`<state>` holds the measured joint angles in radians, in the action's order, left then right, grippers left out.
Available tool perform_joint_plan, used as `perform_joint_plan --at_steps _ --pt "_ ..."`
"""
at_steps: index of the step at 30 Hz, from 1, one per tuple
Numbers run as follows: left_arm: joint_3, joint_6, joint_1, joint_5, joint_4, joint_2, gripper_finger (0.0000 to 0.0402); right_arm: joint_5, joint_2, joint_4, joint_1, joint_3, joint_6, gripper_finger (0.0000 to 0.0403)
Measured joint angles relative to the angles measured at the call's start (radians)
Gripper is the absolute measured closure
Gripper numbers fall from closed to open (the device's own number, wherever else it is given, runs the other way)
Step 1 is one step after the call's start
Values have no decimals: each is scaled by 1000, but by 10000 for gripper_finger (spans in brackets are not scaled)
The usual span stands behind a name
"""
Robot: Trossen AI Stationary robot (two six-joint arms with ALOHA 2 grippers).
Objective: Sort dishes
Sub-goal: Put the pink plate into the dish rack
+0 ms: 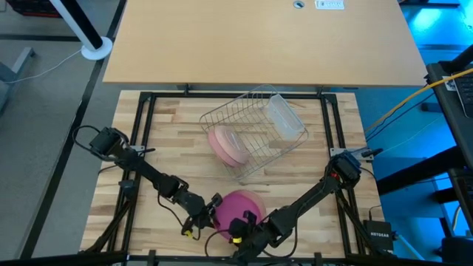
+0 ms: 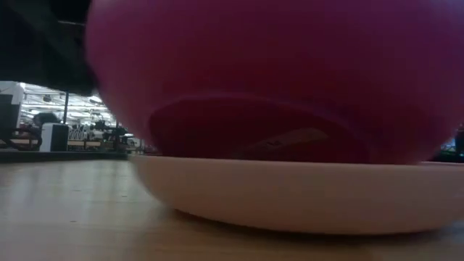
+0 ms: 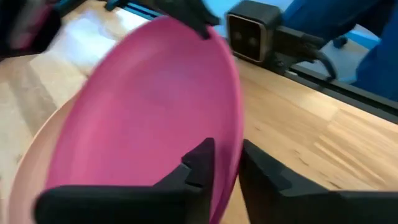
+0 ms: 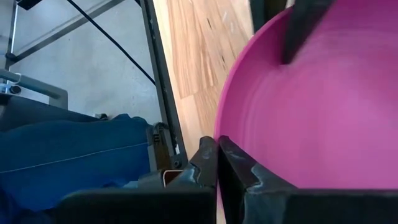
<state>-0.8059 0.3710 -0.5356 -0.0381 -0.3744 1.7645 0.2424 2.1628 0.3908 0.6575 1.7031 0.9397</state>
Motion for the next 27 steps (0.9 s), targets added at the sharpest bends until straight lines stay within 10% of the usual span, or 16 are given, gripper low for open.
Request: perform_joint_plan --at_steps 18,27 --pt "-48 33 -22 4 34 0 398 -33 -1 -17 0 0 25 338" --pt "-90 26 -29 2 113 0 399 -298 -1 -51 -62 5 111 292"
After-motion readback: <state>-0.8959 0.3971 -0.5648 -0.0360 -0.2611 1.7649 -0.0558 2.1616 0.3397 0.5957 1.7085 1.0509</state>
